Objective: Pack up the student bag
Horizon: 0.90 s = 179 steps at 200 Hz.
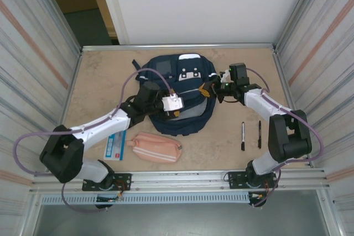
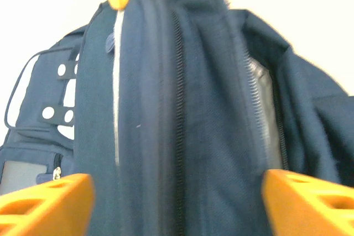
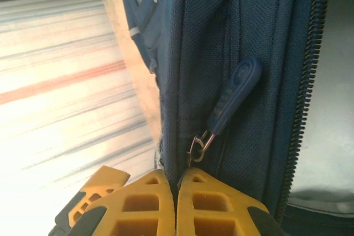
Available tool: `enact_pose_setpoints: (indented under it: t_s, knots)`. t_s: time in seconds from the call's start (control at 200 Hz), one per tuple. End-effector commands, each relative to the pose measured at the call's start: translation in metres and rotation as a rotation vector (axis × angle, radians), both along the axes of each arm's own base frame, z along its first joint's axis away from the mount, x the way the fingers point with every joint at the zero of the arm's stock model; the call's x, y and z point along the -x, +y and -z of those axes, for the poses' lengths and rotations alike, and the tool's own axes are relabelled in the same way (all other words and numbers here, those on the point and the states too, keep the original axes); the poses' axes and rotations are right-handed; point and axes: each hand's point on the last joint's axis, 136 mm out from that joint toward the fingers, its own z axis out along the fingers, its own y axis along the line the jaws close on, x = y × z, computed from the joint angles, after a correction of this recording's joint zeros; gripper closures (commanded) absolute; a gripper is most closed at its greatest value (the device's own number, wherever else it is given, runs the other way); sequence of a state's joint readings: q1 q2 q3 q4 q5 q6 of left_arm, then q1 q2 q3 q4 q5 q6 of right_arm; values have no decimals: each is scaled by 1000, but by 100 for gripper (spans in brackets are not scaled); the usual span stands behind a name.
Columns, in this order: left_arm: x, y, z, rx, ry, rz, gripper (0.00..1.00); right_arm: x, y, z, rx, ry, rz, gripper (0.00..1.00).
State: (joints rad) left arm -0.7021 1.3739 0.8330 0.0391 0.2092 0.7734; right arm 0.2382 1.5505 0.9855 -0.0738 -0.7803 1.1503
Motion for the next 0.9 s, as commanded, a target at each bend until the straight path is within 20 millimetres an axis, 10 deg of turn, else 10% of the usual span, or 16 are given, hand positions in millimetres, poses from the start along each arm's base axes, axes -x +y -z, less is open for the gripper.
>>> enact_pose_setpoints:
  t_s: [0.0, 0.13, 0.421, 0.571, 0.892]
  knots:
    - [7, -1, -16, 90, -78, -6, 1, -16, 14, -47, -109, -82, -5, 100]
    - [1, 7, -6, 77, -87, -34, 1, -19, 18, -57, -136, -89, -3, 100]
    - [-102, 50, -37, 32, -283, -509, 2, -14, 23, -53, -116, -103, -6, 100]
    - [-120, 44, -70, 85, -302, -536, 33, -10, -2, -31, 15, -141, -12, 100]
    - [-157, 27, -83, 73, -236, -555, 42, 48, -32, 1, 420, -296, -142, 44]
